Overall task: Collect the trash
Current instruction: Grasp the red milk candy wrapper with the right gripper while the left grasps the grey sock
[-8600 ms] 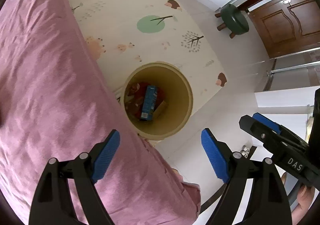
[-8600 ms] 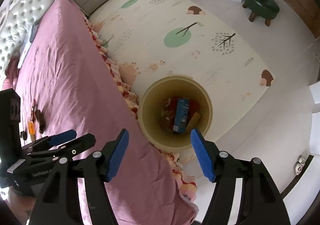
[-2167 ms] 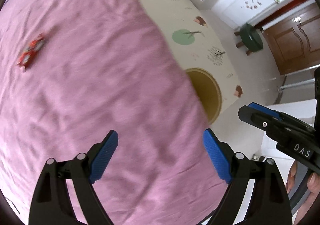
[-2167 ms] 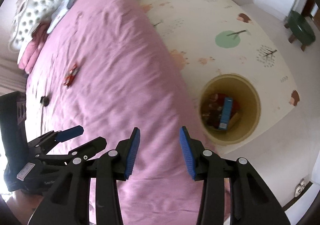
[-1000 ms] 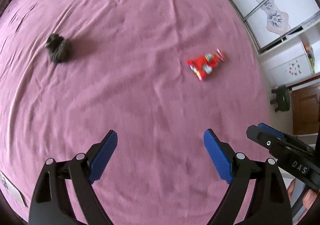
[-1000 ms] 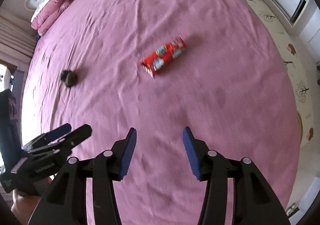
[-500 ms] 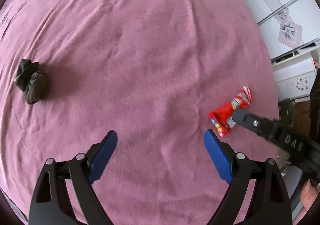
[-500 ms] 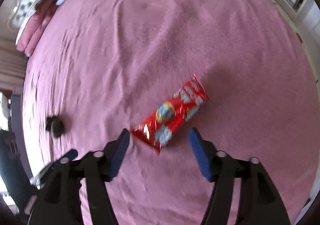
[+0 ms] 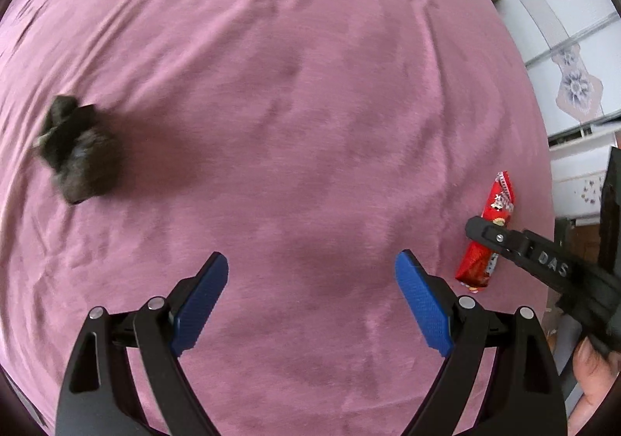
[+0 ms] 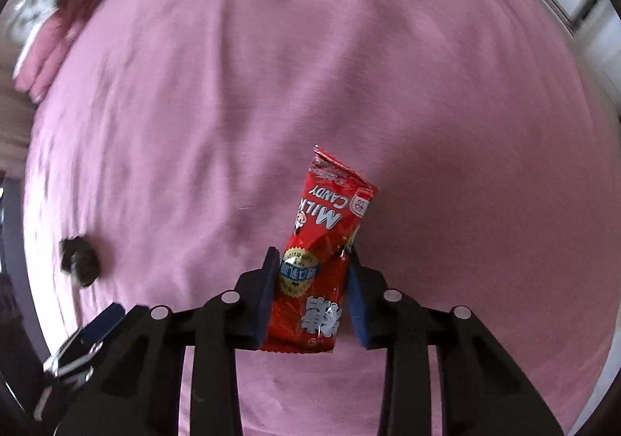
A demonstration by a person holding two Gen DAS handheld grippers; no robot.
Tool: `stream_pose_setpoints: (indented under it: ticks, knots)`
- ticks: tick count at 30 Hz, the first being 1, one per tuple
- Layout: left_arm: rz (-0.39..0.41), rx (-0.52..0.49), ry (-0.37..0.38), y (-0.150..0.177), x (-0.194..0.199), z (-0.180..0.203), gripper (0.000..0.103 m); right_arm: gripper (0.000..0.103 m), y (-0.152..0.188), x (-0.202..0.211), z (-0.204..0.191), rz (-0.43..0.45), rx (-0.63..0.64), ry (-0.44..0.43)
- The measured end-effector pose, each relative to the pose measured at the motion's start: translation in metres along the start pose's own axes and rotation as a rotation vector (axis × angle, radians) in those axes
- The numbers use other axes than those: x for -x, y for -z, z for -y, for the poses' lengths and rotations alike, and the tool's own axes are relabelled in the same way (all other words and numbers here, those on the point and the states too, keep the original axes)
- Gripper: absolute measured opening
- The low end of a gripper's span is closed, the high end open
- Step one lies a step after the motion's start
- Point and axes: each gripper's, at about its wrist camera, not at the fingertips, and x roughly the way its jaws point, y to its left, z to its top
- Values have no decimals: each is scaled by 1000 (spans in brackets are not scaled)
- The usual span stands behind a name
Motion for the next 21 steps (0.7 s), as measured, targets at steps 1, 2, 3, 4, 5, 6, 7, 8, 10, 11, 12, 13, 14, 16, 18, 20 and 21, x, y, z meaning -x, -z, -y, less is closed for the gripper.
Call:
stream_pose_setpoints:
  ticks: [1,2,3,4,5,6,7,8,10,11,12,13,14,16,18,20,21]
  knots:
    - [11,11,-4,0,4,-5,88,31,1,2,-8,6,24,-20]
    - [24,22,-10,0,9,-11,88,31,2,3,-18,8,51,-44]
    - [37,30,-21,-3,15,-18,88,31,3,2,-29,5,77,-67]
    - [48,38,-36,-5,19,-25,88,31,3,2,-37,-3,97,-87]
    - [58,48,-57,-4,24,-31,88,31,3,0,-47,-12,119,-110]
    - [68,63,-73,-5,29,-39,88,31,3,-3,-57,-21,138,-130]
    - [78,81,-85,-8,33,-47,88,31,4,-5,-64,-28,154,-146]
    - [88,105,-99,-11,37,-57,88,31,4,-7,-72,-36,173,-164]
    - [105,154,-118,-14,44,-78,88,31,4,-12,-90,-47,210,-183]
    - [109,184,-127,-17,46,-90,88,31,5,-14,-98,-51,229,-184]
    - [107,213,-133,-20,45,-100,88,31,6,-17,-106,-57,245,-186]
    - [104,239,-133,-24,43,-106,88,31,6,-18,-109,-63,253,-191]
    - [94,268,-130,-28,40,-115,88,31,7,-20,-114,-68,259,-196]
    - [78,314,-84,-35,30,-129,82,31,8,-20,-117,-71,271,-203]
    - [69,325,-77,-42,23,-140,70,31,6,-20,-116,-76,273,-216]
    - [43,322,-73,-51,12,-144,56,31,8,-20,-116,-76,274,-222]
    - [28,323,-84,-55,6,-146,53,31,8,-20,-114,-78,274,-222]
